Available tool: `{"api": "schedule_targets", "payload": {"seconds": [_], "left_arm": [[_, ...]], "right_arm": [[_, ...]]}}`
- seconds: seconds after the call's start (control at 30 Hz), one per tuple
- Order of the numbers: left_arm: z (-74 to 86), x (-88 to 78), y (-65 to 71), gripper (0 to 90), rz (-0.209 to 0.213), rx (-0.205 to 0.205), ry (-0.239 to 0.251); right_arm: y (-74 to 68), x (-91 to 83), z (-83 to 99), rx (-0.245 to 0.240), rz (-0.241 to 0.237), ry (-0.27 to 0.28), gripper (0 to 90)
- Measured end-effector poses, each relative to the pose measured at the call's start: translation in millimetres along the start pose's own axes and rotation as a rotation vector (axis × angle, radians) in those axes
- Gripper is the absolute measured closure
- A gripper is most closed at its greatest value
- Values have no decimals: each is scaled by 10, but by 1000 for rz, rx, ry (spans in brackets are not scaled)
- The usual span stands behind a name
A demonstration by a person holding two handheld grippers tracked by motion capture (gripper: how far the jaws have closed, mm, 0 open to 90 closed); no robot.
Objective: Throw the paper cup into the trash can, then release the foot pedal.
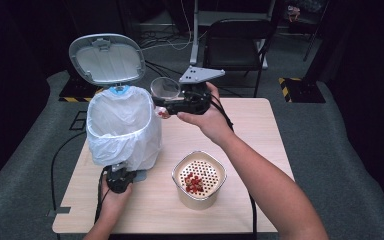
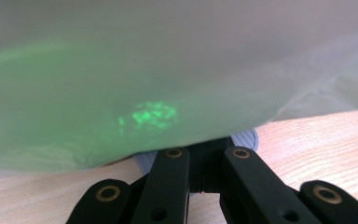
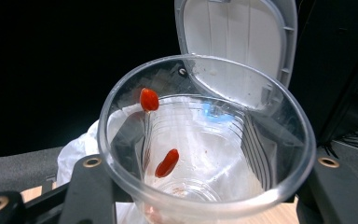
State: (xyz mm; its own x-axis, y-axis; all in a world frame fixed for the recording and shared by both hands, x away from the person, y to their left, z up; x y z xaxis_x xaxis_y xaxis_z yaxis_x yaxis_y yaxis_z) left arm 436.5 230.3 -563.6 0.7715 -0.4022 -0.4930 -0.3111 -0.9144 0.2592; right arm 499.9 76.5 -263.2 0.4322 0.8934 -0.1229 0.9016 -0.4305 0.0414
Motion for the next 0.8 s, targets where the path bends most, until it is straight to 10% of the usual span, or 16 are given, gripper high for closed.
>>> {"api": "schedule_targets", "payload": {"seconds": [0.8], "left_arm": [[3, 0, -19, 900, -15, -2, 1]], "right_arm": [[-149, 802, 17, -7, -41, -52, 416]]}}
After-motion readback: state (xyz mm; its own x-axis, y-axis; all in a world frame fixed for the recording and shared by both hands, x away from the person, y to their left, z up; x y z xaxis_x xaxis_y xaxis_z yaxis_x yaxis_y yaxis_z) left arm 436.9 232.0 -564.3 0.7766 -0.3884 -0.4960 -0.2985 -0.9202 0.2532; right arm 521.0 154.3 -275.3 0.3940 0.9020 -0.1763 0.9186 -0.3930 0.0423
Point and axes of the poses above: each handheld gripper's, and its own axes: x roughly forward along the jaws, z roughly out of its underside, y roughly to its right, the point moved 8 cm from there along x, roughly forward along the jaws, and after that the axes turned 6 degrees about y, right-handed, at the moved point
